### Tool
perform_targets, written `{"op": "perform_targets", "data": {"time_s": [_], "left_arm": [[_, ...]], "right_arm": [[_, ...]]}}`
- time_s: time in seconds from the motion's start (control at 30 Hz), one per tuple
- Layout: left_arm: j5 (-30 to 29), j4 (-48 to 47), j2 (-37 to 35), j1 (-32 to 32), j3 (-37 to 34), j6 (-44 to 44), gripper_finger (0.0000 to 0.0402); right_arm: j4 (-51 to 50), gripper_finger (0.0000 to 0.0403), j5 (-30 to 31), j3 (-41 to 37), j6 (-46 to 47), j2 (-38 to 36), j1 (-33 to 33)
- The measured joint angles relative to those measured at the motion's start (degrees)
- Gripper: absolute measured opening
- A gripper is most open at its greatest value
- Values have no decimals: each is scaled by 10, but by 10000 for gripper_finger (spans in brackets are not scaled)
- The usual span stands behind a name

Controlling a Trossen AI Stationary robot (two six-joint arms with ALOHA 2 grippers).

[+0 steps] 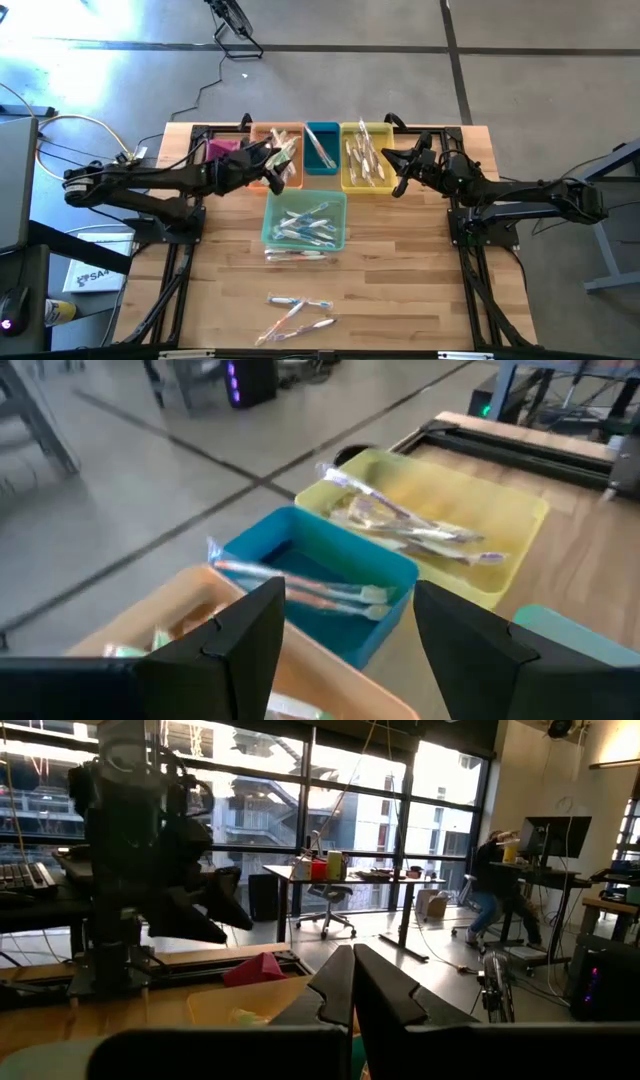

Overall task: Pick & Place Toothbrushes
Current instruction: Put the orange toothbrush into the blue bin

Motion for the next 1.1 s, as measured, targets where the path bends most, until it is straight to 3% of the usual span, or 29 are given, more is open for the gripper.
{"op": "perform_targets", "data": {"time_s": [0.1, 0.23, 0.43, 0.57, 0.97, 1.1], "left_arm": [[-25, -4, -17, -39, -3, 35, 219], [-40, 67, -48, -78, -50, 78, 219], [-33, 183, -107, -101, -162, 62, 219], [-8, 195, -135, -116, -207, 16, 219], [-1, 210, -142, -170, -217, -1, 219], [54, 212, -142, -188, -217, -4, 219]], "right_arm": [[0, 2, 0, 0, 0, 0, 0], [0, 2, 0, 0, 0, 0, 0], [0, 2, 0, 0, 2, 0, 0], [0, 2, 0, 0, 2, 0, 0], [0, 2, 0, 0, 2, 0, 0], [-1, 2, 0, 0, 2, 0, 0]]}}
